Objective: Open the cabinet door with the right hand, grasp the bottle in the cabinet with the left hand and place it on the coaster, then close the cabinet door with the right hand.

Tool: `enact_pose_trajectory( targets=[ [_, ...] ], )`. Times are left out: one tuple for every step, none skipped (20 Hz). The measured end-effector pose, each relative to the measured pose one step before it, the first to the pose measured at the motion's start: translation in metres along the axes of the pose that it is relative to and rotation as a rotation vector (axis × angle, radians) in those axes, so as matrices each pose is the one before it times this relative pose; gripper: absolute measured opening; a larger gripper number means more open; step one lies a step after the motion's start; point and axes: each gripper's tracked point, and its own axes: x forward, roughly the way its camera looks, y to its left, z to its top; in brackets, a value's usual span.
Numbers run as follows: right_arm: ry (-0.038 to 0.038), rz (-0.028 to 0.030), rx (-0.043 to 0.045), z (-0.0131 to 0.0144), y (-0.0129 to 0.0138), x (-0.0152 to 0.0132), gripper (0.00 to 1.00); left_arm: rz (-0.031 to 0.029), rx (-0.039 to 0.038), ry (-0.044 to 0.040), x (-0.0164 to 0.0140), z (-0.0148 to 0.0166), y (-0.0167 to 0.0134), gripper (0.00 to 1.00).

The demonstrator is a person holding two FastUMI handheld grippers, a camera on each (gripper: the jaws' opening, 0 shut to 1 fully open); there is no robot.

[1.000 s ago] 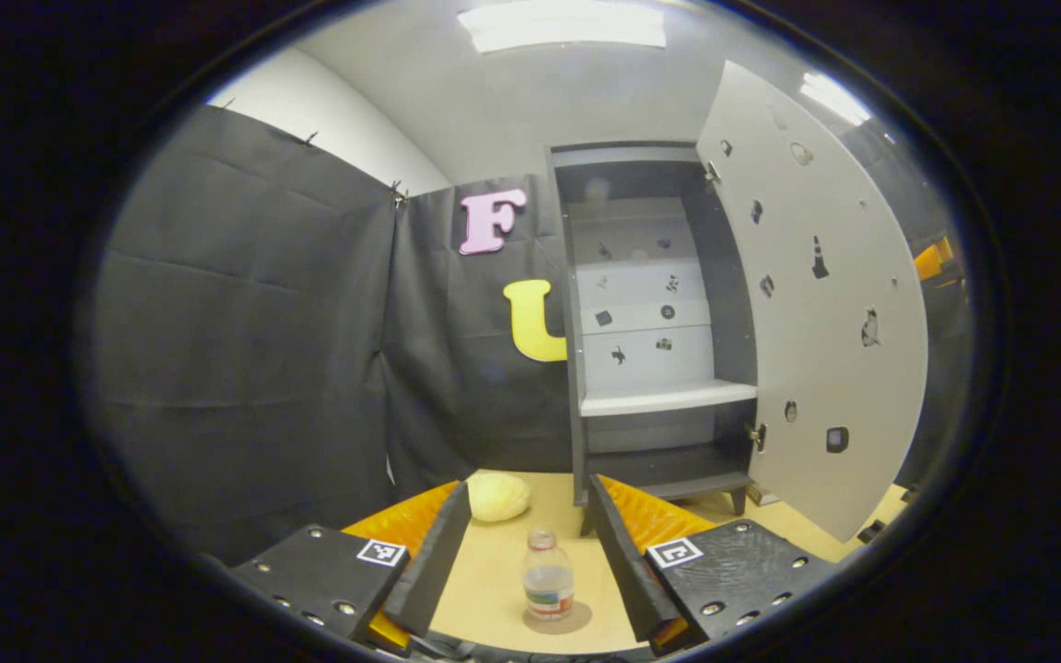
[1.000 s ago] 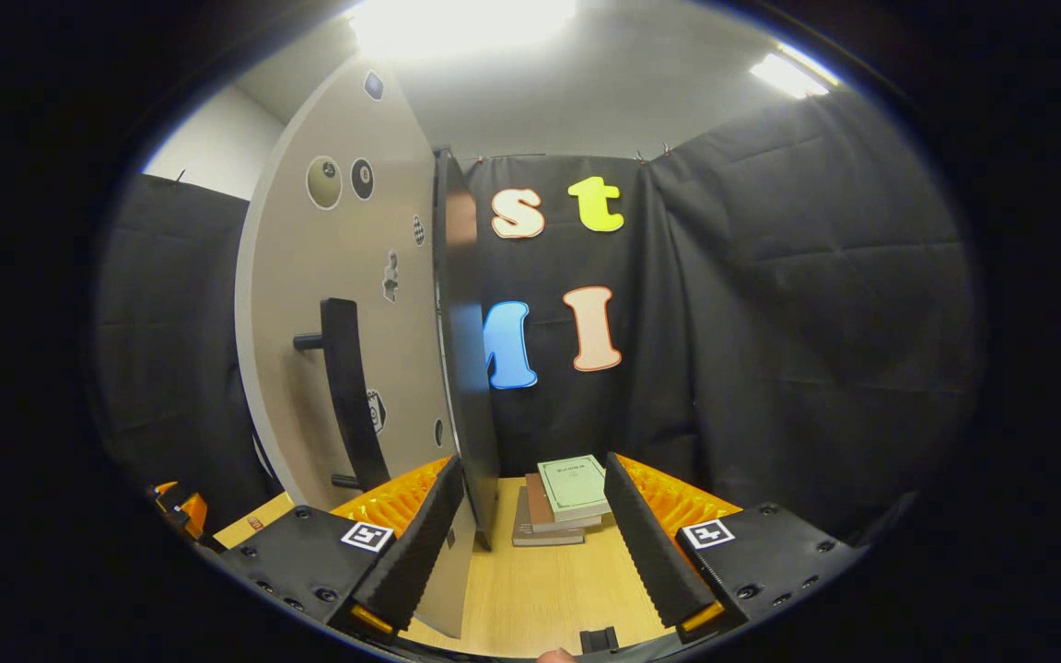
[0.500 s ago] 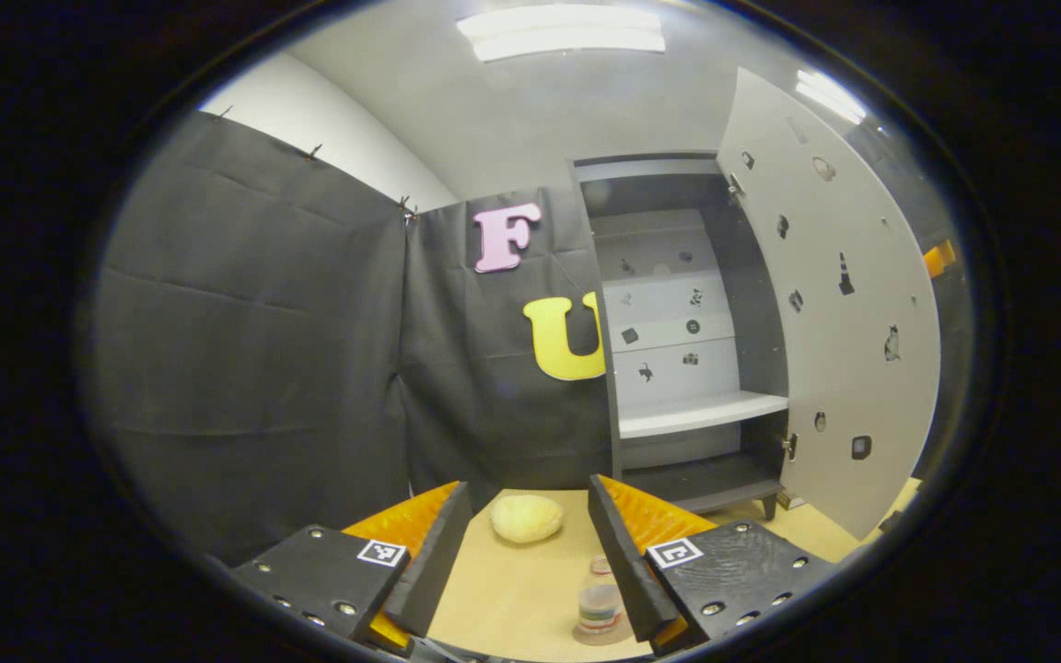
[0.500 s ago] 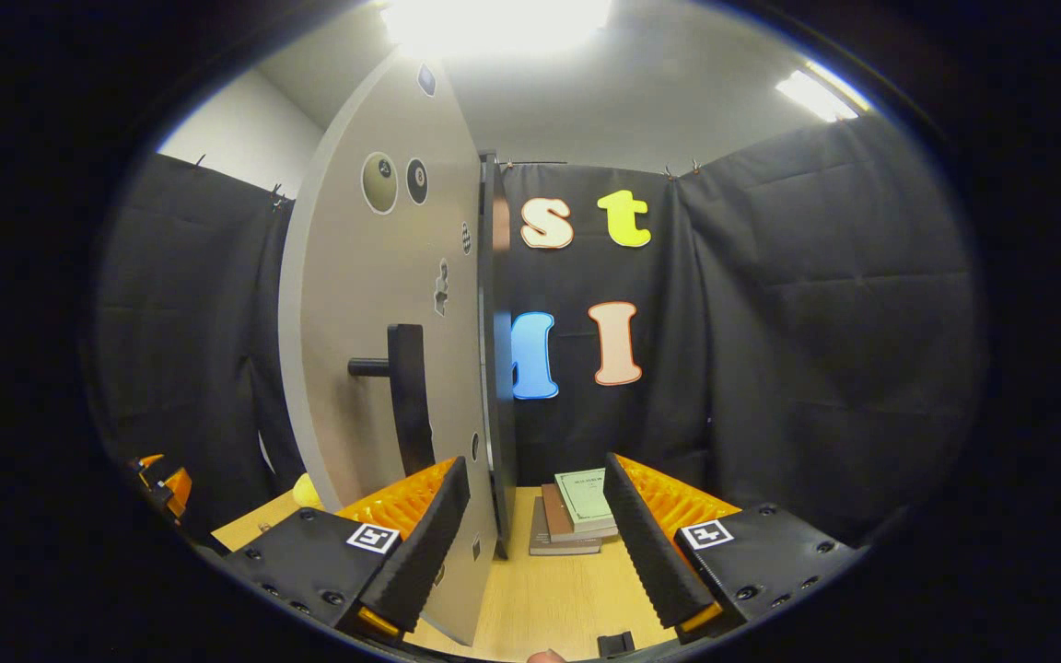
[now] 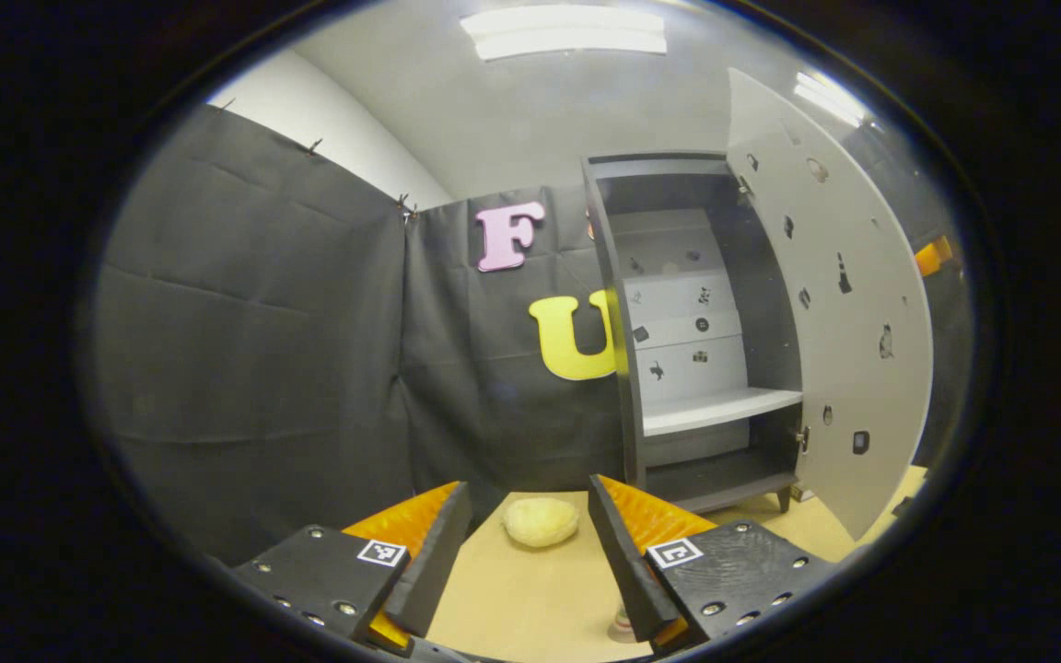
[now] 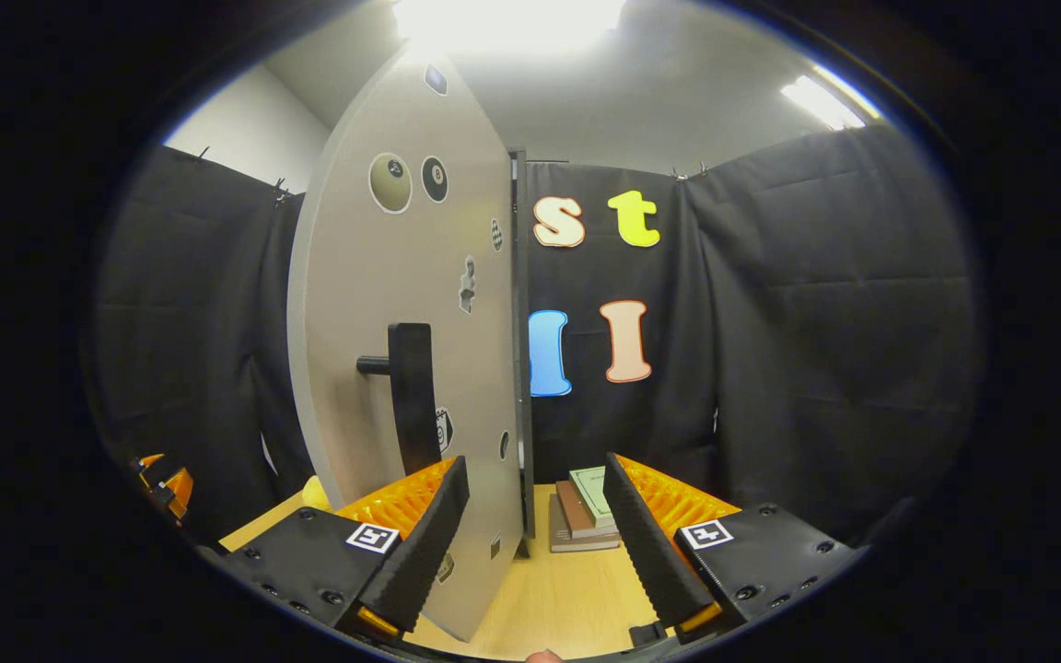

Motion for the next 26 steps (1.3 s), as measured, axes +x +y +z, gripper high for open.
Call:
enact_pose_trajectory(
  targets=[
    [0.00323, -0.00003, -0.00058, 0.00025, 0.00803, 0.00071, 0.95, -0.00062, 0.00914, -0.00506, 0.00178, 0.00034, 0.00641, 0.77],
    [-0.00004, -0.00194, -0.00101, 0.00038, 0.00662, -0.00032, 0.95, 0.00156, 0.00432, -0.00321, 0.00096, -0.00008, 0.00732, 0.82],
    [-0.00107, -0.00108, -0.00488, 0.00033, 0.00676, 0.00092, 0.95, 0.00164, -0.00208, -0.00103, 0.00074, -0.00126, 0.00567, 0.82],
    [-0.00352, -0.00231, -0.00435, 0.00065, 0.00670, 0.00146, 0.95, 0.00198, -0.00730, -0.00023, 0.00096, -0.00126, 0.00601, 0.77],
    [-0.00062, -0.00213, -0.00267, 0.00069, 0.00623, 0.00132, 0.95, 0.00121, -0.00754, 0.00148, 0.00145, -0.00123, 0.00703, 0.77],
    [0.00097, -0.00416, 0.00090, -0.00152, 0.00577, 0.00182, 0.95, 0.00257, -0.00418, 0.00321, 0.00013, -0.00223, 0.00729, 0.77],
    [-0.00076, -0.00464, 0.00451, 0.00018, 0.00605, 0.00209, 0.95, 0.00349, -0.00009, 0.00374, 0.00031, -0.00303, 0.00715, 0.80],
    [-0.00278, -0.00242, 0.00641, 0.00107, 0.00706, 0.00179, 0.95, 0.00025, 0.00251, 0.00438, 0.00103, -0.00341, 0.00608, 0.77],
    [-0.00056, 0.00063, 0.00700, 0.00038, 0.00786, 0.00319, 0.95, 0.00174, 0.00440, 0.00353, 0.00043, -0.00232, 0.00590, 0.80],
    [0.00107, 0.00486, 0.00750, -0.00055, 0.00821, 0.00357, 0.95, 0.00188, 0.00408, 0.00193, 0.00099, -0.00238, 0.00586, 0.80],
    [0.00101, 0.00907, 0.00811, -0.00045, 0.01013, 0.00364, 0.95, 0.00273, 0.00206, 0.00014, 0.00069, -0.00100, 0.00668, 0.80],
    [0.00343, 0.00687, 0.00990, -0.00106, 0.01060, 0.00382, 0.95, 0.00294, -0.00062, 0.00208, 0.00172, -0.00215, 0.00517, 0.80],
    [0.00121, 0.00439, 0.00831, -0.00038, 0.01145, 0.00473, 0.95, 0.00453, -0.00240, 0.00196, 0.00108, -0.00287, 0.00557, 0.77],
    [-0.00037, 0.00423, 0.00693, 0.00011, 0.01035, 0.00508, 0.95, 0.00571, -0.00431, 0.00133, -0.00016, -0.00143, 0.00622, 0.80],
    [0.00147, 0.00795, 0.01061, -0.00080, 0.01081, 0.00788, 0.95, 0.00662, -0.00494, 0.00293, 0.00088, -0.00159, 0.00608, 0.77],
    [0.00099, 0.01420, 0.01214, -0.00004, 0.01207, 0.00794, 0.95, 0.00540, -0.00587, 0.00216, 0.00091, -0.00124, 0.00562, 0.77],
    [0.00404, 0.01731, 0.01125, -0.00150, 0.01267, 0.01031, 0.95, 0.00518, -0.00307, 0.00407, 0.00077, -0.00183, 0.00594, 0.77],
    [0.00634, 0.01651, 0.01609, -0.00240, 0.01153, 0.01025, 0.95, 0.00672, -0.00294, 0.00377, 0.00172, -0.00378, 0.00495, 0.80],
    [-0.00013, 0.01649, 0.01270, -0.00175, 0.01262, 0.01021, 0.95, 0.00539, -0.00424, 0.00440, 0.00287, -0.00308, 0.00487, 0.80],
    [-0.00372, 0.01422, 0.00683, 0.00093, 0.01403, 0.00966, 0.95, 0.00729, -0.00524, 0.00609, 0.00060, -0.00286, 0.00550, 0.80],
    [-0.00096, 0.01032, -0.00066, -0.00071, 0.01046, 0.01059, 0.96, 0.00585, -0.00571, 0.00554, 0.00106, -0.00166, 0.00521, 0.77],
    [0.00063, 0.00548, -0.00819, -0.00137, 0.00517, 0.00366, 0.96, 0.00766, -0.00522, 0.00483, 0.00197, -0.00340, 0.00388, 0.80],
    [-0.00510, 0.00109, -0.01110, 0.00028, 0.00232, 0.00151, 0.96, 0.00791, -0.00472, 0.00153, 0.00190, -0.00242, 0.00371, 0.80],
    [-0.00207, 0.00503, -0.00845, -0.00104, 0.00290, 0.00037, 0.96, 0.00479, -0.00609, -0.00053, 0.00045, 0.00048, 0.00326, 0.82],
    [-0.00284, 0.01107, -0.00440, 0.00026, 0.00400, -0.00185, 0.96, 0.00153, -0.00735, -0.00270, 0.00062, 0.00206, 0.00197, 0.82],
    [-0.00489, 0.01027, -0.00469, 0.00044, 0.00500, -0.00147, 0.92, -0.00010, -0.00760, -0.00210, -0.00018, 0.00252, 0.00105, 0.80]
  ],
)
